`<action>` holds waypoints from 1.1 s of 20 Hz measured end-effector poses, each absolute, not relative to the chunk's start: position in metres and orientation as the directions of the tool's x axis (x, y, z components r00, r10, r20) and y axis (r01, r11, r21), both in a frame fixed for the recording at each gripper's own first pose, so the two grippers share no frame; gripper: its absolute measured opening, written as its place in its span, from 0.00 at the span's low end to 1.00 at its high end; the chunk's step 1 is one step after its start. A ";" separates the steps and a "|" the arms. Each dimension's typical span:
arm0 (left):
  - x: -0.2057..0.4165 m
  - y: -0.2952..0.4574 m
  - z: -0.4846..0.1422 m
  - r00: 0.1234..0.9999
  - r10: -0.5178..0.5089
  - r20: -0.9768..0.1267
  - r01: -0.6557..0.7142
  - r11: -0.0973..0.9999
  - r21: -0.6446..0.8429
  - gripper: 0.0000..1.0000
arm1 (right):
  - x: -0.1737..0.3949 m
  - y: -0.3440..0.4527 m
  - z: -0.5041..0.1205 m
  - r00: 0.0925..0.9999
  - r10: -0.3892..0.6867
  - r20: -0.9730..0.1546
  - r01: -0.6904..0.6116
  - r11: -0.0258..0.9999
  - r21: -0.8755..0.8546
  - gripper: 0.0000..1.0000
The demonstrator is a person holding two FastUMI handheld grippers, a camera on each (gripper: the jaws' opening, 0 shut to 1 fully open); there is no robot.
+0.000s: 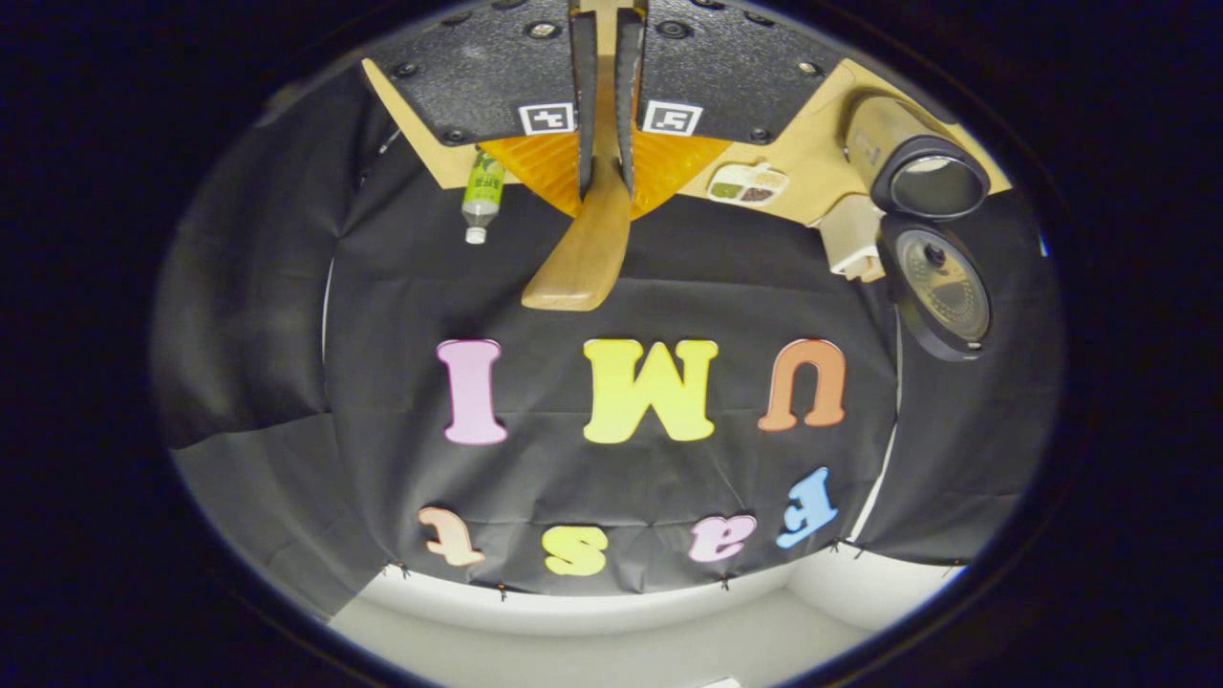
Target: Close the left gripper, press the button to open the rice cooker; take a wooden spoon from the chopstick holder with the right hand, scoop a spoonful of rice and pour it into the rice cooker, then put the wooden spoon back into the chopstick holder.
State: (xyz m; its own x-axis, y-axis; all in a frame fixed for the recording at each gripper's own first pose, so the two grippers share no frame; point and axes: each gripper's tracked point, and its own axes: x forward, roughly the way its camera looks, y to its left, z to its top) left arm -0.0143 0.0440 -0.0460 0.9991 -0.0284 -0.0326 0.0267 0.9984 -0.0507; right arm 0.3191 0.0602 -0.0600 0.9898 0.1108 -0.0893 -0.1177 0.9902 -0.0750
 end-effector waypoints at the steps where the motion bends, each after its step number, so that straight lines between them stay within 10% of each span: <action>1: -0.014 0.044 -0.047 0.999 -0.025 -0.033 0.024 0.998 -0.050 0.95 | 0.323 0.051 -0.070 0.990 0.098 -0.102 -0.105 0.992 -0.067 0.13; 22: 0.002 0.033 -0.025 0.999 0.014 -0.032 -0.015 1.000 -0.019 0.95 | 0.339 -0.019 -0.214 0.934 0.075 -0.348 -0.013 0.984 0.175 0.18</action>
State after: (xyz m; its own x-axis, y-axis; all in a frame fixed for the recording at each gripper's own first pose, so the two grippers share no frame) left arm 0.0017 0.0327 -0.0251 0.9994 0.0142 -0.0316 -0.0148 0.9997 -0.0191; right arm 0.3393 -0.0194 -0.2136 0.9345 0.0746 -0.3481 -0.0132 0.9844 0.1753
